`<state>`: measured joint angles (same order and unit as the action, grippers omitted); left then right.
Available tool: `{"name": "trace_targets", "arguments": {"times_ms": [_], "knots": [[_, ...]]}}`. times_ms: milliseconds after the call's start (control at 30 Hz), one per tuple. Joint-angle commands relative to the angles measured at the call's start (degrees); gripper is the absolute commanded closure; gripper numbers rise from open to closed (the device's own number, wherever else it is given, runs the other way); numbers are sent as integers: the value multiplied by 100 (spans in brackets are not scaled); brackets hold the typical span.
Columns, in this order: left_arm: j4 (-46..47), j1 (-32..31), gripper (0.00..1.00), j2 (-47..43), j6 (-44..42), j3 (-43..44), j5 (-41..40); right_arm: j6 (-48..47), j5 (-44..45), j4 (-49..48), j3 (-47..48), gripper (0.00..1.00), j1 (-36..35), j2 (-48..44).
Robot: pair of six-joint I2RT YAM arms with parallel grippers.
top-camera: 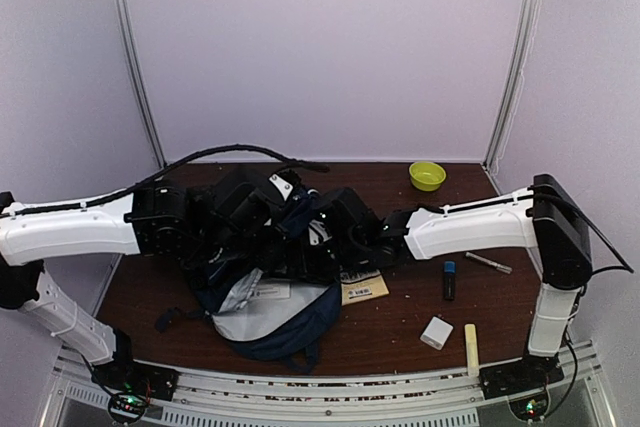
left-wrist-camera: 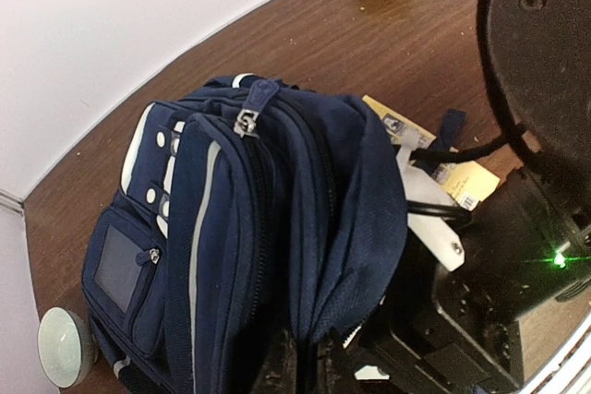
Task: Pack the student bag
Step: Place the book in the largest pocket of the bag, then place the largest pocket of the bag in the student bag.
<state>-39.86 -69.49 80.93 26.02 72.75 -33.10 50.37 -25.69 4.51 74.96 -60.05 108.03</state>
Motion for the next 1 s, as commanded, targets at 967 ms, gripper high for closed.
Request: {"name": "trace_targets", "arguments": {"times_ms": [967], "knots": [[-563,373,61,72,-55,-686,1185,-1243,2412,1779,-2389,12,671,-3932]]}}
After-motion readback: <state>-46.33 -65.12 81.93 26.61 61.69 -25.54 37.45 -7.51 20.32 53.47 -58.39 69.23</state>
